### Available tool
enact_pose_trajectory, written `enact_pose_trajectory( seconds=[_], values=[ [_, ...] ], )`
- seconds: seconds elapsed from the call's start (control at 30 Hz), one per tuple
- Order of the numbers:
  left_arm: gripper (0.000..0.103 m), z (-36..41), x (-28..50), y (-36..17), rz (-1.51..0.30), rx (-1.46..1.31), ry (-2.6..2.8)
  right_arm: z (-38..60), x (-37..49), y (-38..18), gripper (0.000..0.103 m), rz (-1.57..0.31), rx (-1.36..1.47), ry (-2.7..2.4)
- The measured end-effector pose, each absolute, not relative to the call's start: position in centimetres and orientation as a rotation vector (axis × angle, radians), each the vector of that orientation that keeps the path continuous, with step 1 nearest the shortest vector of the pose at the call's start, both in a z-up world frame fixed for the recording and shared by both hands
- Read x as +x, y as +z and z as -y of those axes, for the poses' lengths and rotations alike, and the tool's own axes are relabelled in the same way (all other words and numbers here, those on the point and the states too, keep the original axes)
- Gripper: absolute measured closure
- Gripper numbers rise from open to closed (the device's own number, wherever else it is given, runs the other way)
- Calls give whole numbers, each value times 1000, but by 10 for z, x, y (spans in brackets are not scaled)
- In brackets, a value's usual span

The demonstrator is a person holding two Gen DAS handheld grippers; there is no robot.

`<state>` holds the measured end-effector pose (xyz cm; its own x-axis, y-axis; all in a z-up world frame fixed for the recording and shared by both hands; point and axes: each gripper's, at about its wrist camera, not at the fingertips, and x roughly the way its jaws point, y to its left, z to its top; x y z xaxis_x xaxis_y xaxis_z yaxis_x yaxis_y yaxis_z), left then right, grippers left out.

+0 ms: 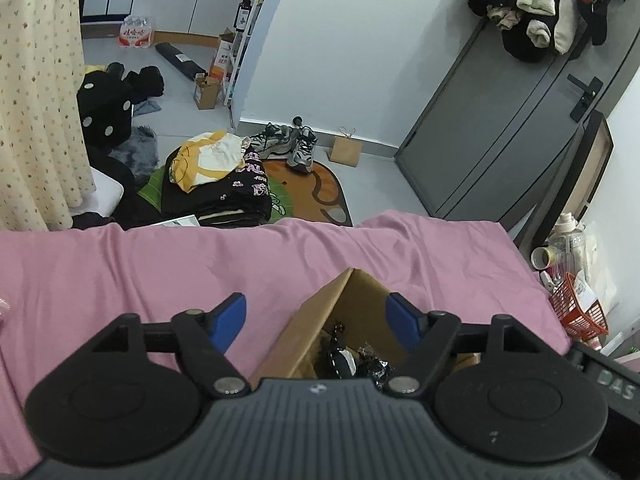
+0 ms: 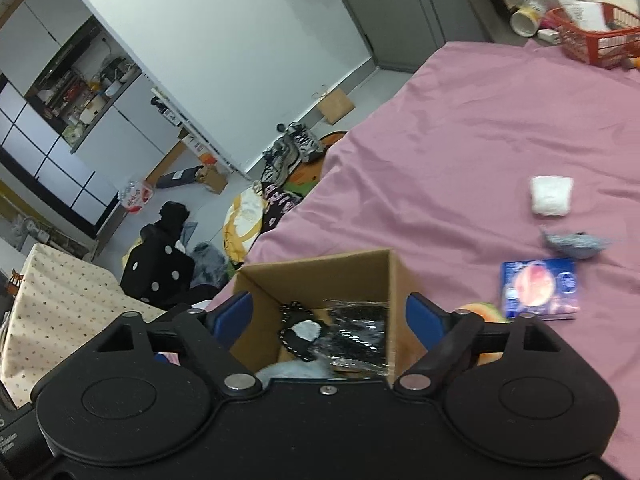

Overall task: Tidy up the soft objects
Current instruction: 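Withdraw both tools from the box back toward the remaining items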

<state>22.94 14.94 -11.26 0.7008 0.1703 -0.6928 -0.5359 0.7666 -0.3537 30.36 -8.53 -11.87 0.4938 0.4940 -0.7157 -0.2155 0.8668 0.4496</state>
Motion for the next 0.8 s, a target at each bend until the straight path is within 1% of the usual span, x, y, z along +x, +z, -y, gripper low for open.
enact_pose_trajectory(
  seconds=[0.07,0.13,0.27,0.37,0.8],
  values=[
    [25,-145,229,-110,-694,-561,418,94,300,-113,13,-951,313,433],
    [25,-140,229,-107,-702,-543,416,104,297,-107,11,-940,312,427],
    [24,-129,226,-104,-719,-510,408,125,295,-98,10,-925,300,409],
    [24,-117,225,-98,-720,-489,397,141,296,-95,7,-920,307,385],
    [24,-64,227,-75,-738,-418,315,203,307,-86,5,-907,340,386]
  ],
)
